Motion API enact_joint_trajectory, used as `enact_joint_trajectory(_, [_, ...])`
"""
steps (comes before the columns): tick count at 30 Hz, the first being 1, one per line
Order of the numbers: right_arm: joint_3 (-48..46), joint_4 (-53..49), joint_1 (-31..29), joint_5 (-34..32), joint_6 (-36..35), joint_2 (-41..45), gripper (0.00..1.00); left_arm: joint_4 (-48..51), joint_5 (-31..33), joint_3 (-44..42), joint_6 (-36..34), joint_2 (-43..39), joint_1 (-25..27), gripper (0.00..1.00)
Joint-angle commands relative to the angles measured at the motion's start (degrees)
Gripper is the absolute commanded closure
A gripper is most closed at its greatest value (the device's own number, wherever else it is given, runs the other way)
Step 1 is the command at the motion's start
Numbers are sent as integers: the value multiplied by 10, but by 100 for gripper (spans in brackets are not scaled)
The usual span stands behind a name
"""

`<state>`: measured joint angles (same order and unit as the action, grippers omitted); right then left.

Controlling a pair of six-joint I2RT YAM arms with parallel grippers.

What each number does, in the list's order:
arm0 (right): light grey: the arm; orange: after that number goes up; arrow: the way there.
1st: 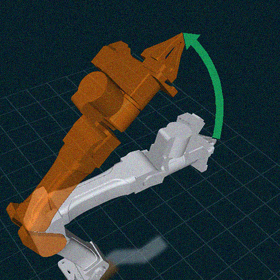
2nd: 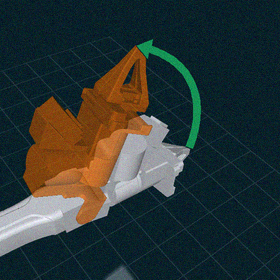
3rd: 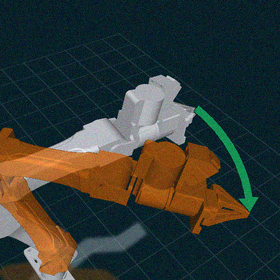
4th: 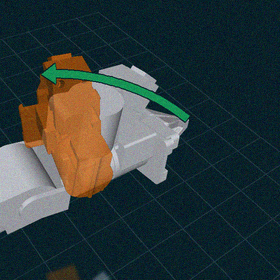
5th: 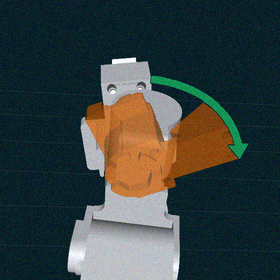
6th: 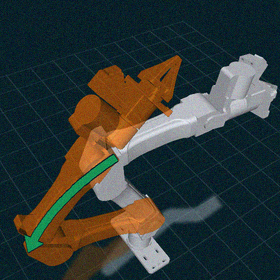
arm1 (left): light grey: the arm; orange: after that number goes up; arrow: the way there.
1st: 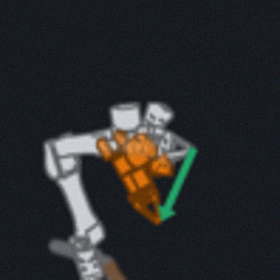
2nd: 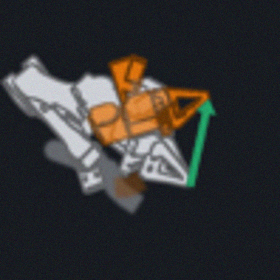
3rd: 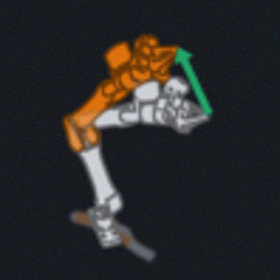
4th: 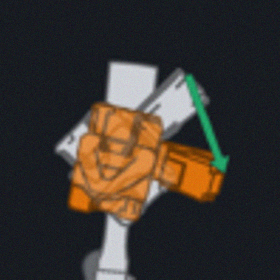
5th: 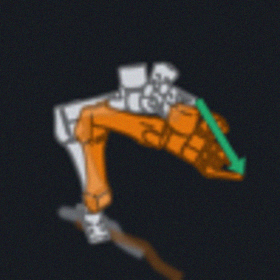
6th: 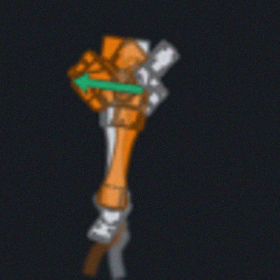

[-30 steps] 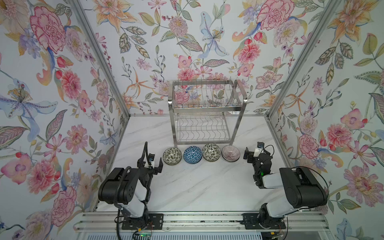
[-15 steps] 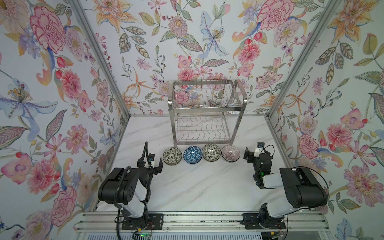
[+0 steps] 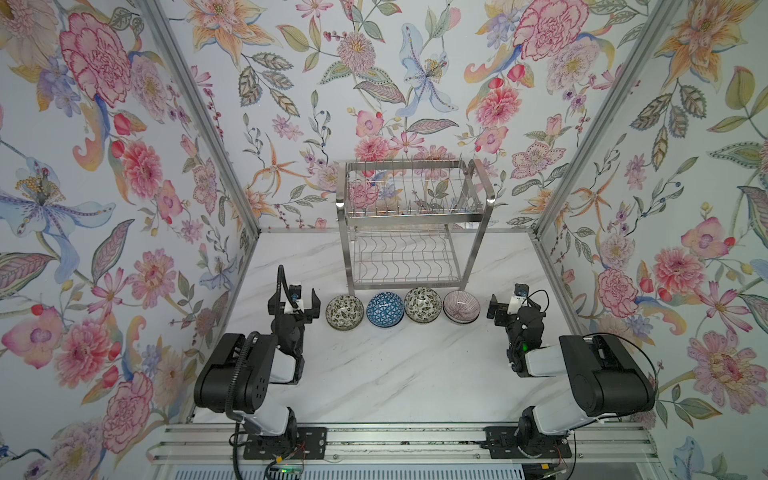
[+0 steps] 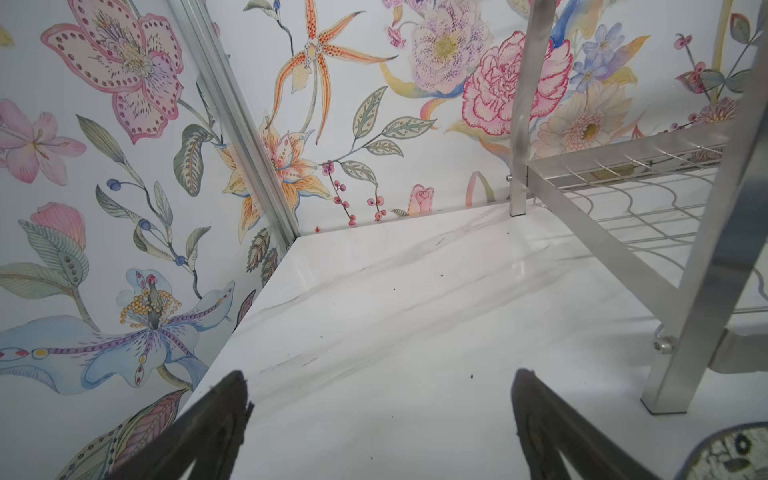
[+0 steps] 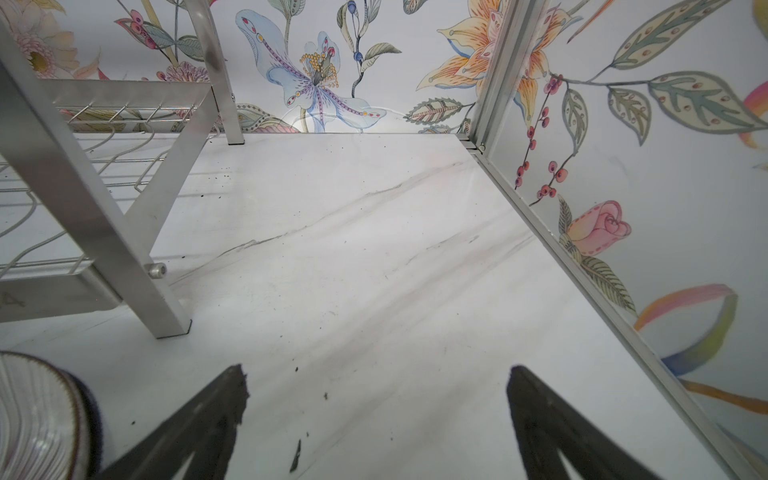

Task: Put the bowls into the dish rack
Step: 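Move both grippers forward toward the row of bowls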

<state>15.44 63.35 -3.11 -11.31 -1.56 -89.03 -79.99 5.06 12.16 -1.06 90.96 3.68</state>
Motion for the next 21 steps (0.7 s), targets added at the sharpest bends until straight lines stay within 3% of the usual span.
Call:
enact_joint_trajectory(1, [9,12,3,3,8,2,1,10,15,5,11,-6,-3,1])
enact_joint_trajectory(11, [5,21,1,0,5,4,1,17,21,6,13,-10,-5,1])
enact_joint_trajectory(14, [5,-25,-27,-42,-19,59,1,133,45,44,16,-68,0,0])
enact_joint_trajectory(21, [68,-290,-118,-125,-36,243,1,405,64,115,84,-213,7,1])
